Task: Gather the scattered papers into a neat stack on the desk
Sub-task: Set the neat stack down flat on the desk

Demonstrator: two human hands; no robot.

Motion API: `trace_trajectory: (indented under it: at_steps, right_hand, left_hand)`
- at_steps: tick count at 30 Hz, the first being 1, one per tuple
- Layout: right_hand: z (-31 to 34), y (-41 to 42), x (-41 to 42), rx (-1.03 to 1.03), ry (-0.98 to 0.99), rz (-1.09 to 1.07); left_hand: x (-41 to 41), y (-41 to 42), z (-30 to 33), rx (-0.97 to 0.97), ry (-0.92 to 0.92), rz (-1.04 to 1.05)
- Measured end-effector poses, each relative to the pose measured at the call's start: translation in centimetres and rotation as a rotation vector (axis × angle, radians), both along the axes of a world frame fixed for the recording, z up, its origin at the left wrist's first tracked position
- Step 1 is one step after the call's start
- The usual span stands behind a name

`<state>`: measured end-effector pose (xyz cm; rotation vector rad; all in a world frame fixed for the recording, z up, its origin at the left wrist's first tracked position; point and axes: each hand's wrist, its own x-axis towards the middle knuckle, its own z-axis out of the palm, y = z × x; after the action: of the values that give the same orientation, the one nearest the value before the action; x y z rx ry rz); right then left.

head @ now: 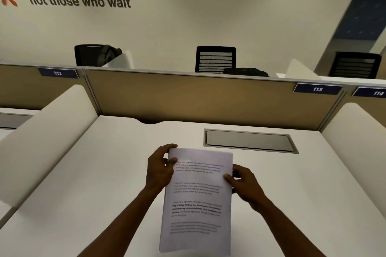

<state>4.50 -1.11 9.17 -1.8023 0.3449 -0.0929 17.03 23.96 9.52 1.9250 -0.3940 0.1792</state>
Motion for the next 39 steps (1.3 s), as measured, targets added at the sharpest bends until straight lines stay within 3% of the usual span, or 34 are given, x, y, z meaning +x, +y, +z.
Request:
trace_trajectory:
  at_steps: [7,22,31,39]
  right_hand:
    - [-1.4,2.4,7.5,-0.192,-0.007,-0.172]
    - [-9.6,-0.6,29.7,-0.293,0.229,-0.299]
    - [-14.0,-2.7,36.4,-0.353,0.301,-0.324]
    - [-15.6,-2.9,37.8,-0.540,0.264,-0.334]
  left_hand:
    - [7.8,-1.3,-0.5,0.206,-0.090,0.024]
    - [29.5,-5.6,-8.3,0.493,0.094,0.028]
    - [35.3,-7.6,-14.0,0.511,0.151,0.040]
    - [36.4,-9.3,-15.5,0.367,0.293,0.163]
